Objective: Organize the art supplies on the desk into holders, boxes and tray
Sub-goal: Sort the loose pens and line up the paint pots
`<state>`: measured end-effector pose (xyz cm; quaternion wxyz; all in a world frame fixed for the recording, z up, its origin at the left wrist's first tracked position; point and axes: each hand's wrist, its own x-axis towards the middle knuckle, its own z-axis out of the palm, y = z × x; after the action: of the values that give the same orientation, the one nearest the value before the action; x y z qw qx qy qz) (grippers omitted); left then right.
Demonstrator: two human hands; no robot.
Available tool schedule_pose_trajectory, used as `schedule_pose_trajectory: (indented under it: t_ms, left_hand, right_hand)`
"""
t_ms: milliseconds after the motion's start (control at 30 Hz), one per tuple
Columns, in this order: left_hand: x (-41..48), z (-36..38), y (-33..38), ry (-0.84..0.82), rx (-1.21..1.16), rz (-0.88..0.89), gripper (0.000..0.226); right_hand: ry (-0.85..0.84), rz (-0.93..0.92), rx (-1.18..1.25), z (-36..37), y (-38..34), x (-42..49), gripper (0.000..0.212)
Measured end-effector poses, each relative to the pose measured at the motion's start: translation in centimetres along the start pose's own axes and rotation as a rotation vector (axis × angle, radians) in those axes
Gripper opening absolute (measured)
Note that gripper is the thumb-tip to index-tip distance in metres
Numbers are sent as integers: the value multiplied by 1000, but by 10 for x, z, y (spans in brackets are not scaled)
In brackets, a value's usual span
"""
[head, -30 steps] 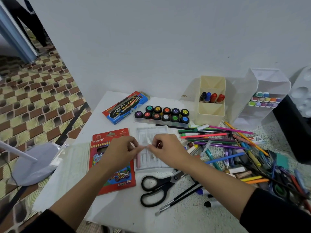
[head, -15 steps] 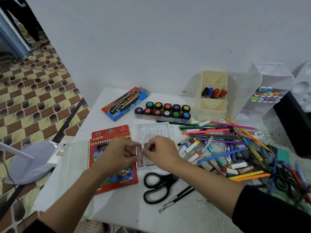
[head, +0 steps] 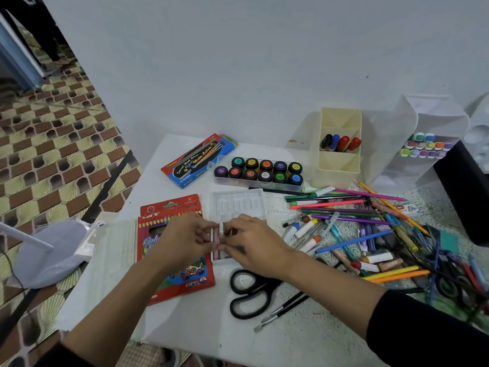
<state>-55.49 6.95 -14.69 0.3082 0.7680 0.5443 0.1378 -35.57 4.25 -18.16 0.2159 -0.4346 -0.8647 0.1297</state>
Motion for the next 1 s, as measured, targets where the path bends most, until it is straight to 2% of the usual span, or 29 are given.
schedule_pose_trajectory:
  t_ms: [167,367,433,533,633,733,867,933,1000]
  left_hand:
    - [0,0,-6,1,-26,-44,46]
    - [0,-4,-1,-16,-31,-52,41]
    - [0,-5,2,-13,-19,-34,35]
    - [1,-1,13,0,-5,36,24]
    - [7,9,31,41,2,164,10]
    - [21,28,56,44,33,296,13]
    - [41,64,85,-12,160,383,25]
    - [47,75,95,-16,268,376,28]
    - [49,80,101,-14,364,345,27]
  right_hand:
    - [-78,-7,-45,-3,0,1,32]
    - [-163,56,158,-26,5,8,23]
    - [-109,99,266,-36,10,2,20]
    - [78,229,380,-54,21,-9,16]
    - [170,323,283,-72,33,-22,12]
    - [184,359,105,-91,44,-39,13]
    - [66,417,-64,-115,55,-65,12]
    - [-5,396,-121,-120,60,-75,9]
    - [-91,356,-166,-117,64,-80,16]
